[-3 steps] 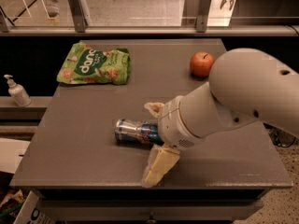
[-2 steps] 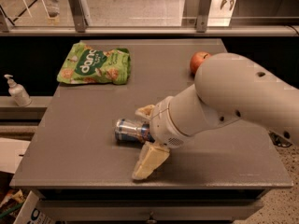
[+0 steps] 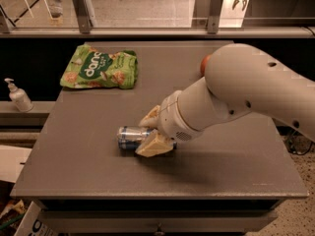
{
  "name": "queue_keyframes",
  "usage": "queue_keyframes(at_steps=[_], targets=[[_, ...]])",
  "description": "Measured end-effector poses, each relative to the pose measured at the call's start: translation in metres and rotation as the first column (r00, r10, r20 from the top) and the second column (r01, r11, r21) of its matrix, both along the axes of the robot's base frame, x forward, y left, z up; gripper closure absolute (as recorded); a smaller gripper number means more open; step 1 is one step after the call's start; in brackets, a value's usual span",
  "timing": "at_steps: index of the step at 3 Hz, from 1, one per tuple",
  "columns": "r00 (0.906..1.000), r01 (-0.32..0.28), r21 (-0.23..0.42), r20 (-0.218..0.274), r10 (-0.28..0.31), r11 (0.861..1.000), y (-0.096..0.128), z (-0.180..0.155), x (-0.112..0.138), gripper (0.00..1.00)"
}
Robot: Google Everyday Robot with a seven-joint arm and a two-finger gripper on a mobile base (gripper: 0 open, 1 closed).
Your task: Pick redbull can
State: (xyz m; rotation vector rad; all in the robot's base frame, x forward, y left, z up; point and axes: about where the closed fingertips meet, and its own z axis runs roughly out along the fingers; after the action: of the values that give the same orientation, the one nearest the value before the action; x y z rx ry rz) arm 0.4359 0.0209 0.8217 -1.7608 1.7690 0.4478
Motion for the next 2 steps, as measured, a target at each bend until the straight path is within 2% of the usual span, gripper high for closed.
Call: queue_keyframes(at_steps=[1, 2], targets=[[0.9997, 0.021, 0.046, -0.015, -0.020, 0.999, -0.006, 0.018, 0.008, 0.88], [0.9989, 0.046, 0.097, -0.009, -0.045, 0.994, -0.013, 0.042, 0.014, 1.00]])
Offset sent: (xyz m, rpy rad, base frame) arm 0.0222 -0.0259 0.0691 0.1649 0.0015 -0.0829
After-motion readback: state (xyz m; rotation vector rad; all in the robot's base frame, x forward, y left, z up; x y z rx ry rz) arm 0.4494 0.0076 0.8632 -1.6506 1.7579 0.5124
